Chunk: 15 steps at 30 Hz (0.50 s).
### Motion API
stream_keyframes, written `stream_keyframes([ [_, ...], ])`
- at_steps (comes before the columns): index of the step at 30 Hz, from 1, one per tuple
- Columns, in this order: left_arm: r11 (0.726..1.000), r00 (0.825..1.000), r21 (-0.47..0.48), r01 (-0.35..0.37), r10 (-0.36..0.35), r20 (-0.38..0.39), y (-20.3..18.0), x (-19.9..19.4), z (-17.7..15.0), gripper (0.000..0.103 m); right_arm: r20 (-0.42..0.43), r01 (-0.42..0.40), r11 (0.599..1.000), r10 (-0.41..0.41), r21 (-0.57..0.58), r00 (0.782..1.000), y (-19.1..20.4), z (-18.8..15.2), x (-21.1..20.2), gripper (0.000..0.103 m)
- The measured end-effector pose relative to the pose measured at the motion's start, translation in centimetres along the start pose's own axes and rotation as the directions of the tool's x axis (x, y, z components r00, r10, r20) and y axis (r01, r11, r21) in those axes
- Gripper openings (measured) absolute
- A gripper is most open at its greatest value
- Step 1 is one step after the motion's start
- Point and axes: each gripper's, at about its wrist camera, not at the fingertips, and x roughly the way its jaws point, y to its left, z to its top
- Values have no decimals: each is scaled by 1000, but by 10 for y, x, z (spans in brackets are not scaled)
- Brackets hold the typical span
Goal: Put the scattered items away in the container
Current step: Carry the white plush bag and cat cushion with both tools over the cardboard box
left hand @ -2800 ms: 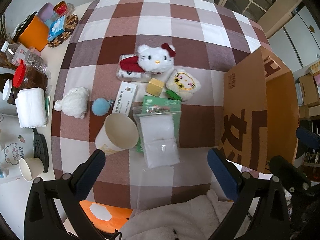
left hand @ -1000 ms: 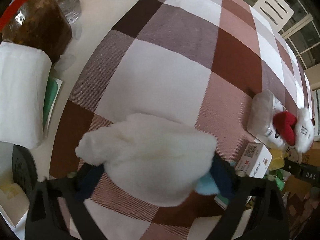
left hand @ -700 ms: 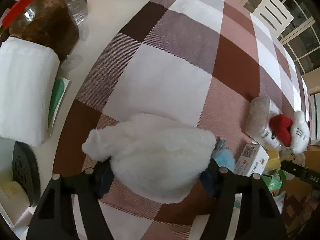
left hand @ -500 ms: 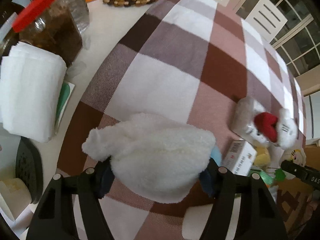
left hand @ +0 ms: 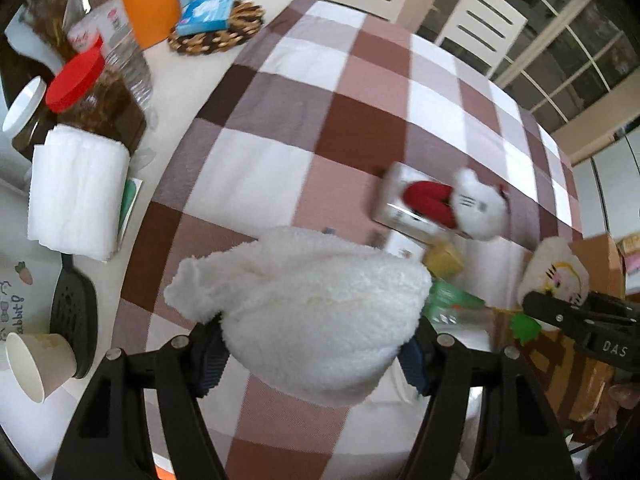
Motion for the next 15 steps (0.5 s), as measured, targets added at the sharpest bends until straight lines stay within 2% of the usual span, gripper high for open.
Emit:
stream_keyframes([
  [7, 998, 1000, 67, 17, -17, 11, -34, -23, -15, 71, 47, -27, 999, 28, -30, 998, 8, -17, -25, 52],
  [15, 989, 999, 144, 40, -43, 20, -72, -47, -26, 71, 116, -43, 998, 47, -41, 992, -3, -38, -66, 52],
])
